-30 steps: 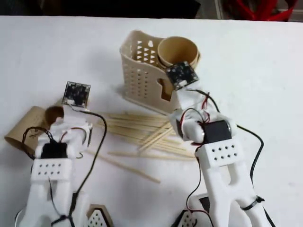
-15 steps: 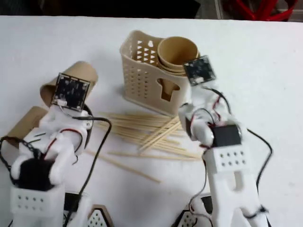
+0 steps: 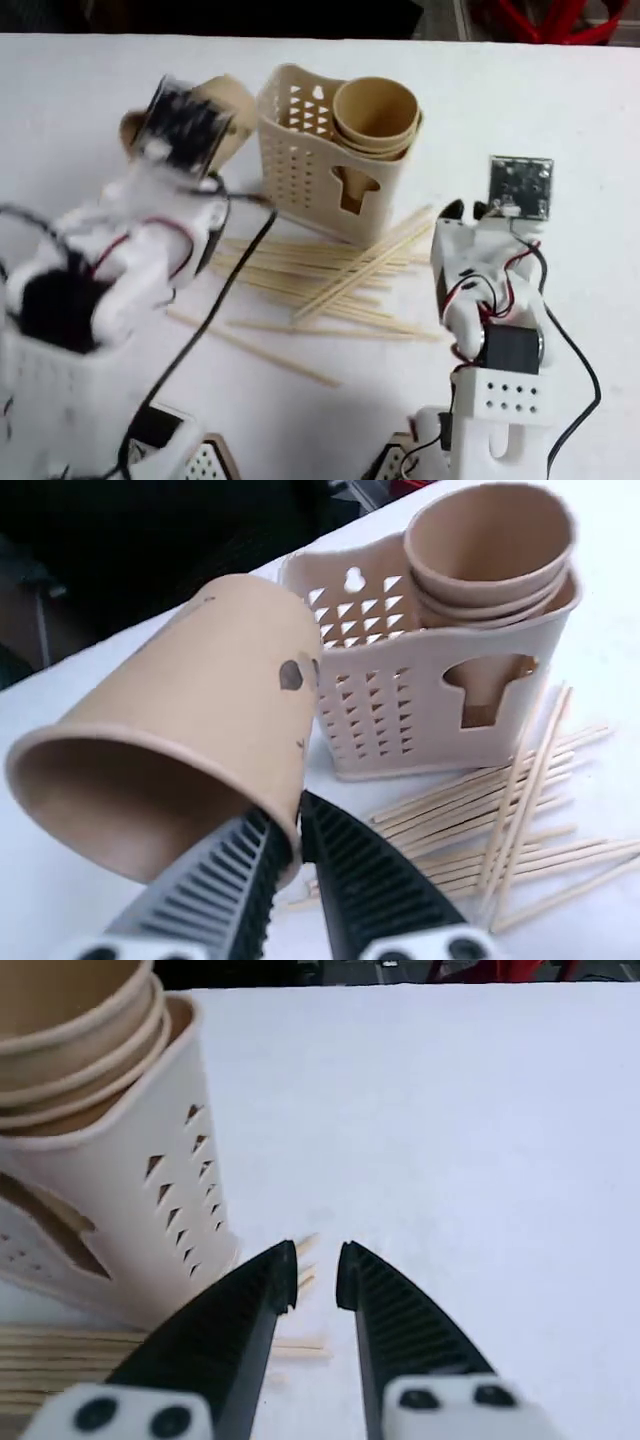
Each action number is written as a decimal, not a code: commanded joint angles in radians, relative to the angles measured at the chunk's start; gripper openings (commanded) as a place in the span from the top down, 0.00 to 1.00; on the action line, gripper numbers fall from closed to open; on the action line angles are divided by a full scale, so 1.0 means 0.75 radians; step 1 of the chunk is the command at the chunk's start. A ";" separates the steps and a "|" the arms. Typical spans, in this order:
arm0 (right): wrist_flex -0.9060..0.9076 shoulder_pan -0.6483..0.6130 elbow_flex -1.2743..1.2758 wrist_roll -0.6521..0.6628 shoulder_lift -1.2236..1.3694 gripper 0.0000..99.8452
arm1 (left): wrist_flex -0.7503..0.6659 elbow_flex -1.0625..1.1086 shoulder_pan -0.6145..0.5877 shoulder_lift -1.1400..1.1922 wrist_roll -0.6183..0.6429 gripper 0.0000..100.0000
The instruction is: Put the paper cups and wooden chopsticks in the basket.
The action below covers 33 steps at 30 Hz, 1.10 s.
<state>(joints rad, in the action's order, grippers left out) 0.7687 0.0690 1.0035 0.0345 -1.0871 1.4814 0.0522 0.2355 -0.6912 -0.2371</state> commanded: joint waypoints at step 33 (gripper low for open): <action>-0.236 0.060 0.117 -0.057 -0.030 0.92 | 0.329 -1.479 0.373 1.235 -0.137 0.75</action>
<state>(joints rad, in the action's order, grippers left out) 0.6137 0.1089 1.1017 -0.0054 -1.0871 1.7760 -1.0219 0.5086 0.2478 -0.3782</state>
